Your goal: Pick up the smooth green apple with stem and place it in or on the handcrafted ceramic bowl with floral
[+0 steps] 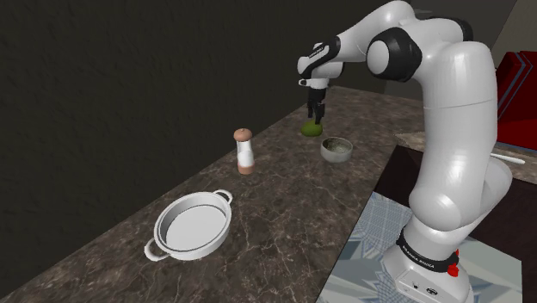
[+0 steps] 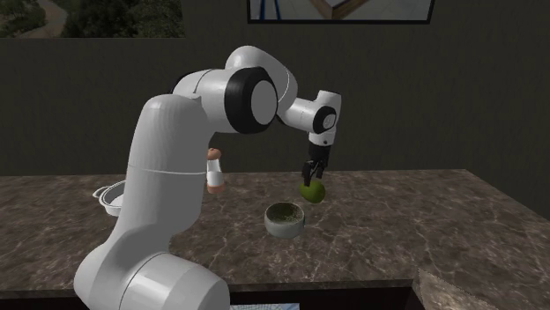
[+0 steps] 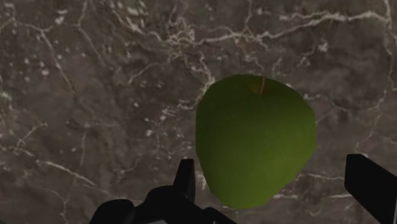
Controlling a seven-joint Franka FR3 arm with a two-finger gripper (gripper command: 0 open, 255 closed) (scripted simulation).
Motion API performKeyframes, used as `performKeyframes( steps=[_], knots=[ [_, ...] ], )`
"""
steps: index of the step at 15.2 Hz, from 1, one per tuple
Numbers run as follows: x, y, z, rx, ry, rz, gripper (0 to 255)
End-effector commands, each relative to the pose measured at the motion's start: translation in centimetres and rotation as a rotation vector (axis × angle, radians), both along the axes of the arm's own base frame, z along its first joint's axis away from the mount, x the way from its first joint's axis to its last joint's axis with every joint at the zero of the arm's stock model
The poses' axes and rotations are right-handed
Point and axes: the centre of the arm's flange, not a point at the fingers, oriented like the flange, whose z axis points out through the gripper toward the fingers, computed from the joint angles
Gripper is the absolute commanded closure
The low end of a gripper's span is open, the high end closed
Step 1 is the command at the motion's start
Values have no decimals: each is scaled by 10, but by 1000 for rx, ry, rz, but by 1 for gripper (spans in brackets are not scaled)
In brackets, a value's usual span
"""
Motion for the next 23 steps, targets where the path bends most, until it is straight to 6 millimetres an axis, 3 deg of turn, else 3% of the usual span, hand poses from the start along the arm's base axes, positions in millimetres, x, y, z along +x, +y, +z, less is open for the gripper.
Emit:
performKeyframes(
  steps=[1, 3, 10, 11, 20, 23],
  knots=[
    [-1, 1, -10, 0, 0, 2, 0],
    [-2, 2, -18, 0, 0, 2, 0],
    [-2, 2, -18, 0, 0, 2, 0],
    [-2, 2, -18, 0, 0, 2, 255],
    [-2, 2, -18, 0, 0, 2, 255],
    [-2, 2, -3, 0, 0, 2, 255]
  ],
)
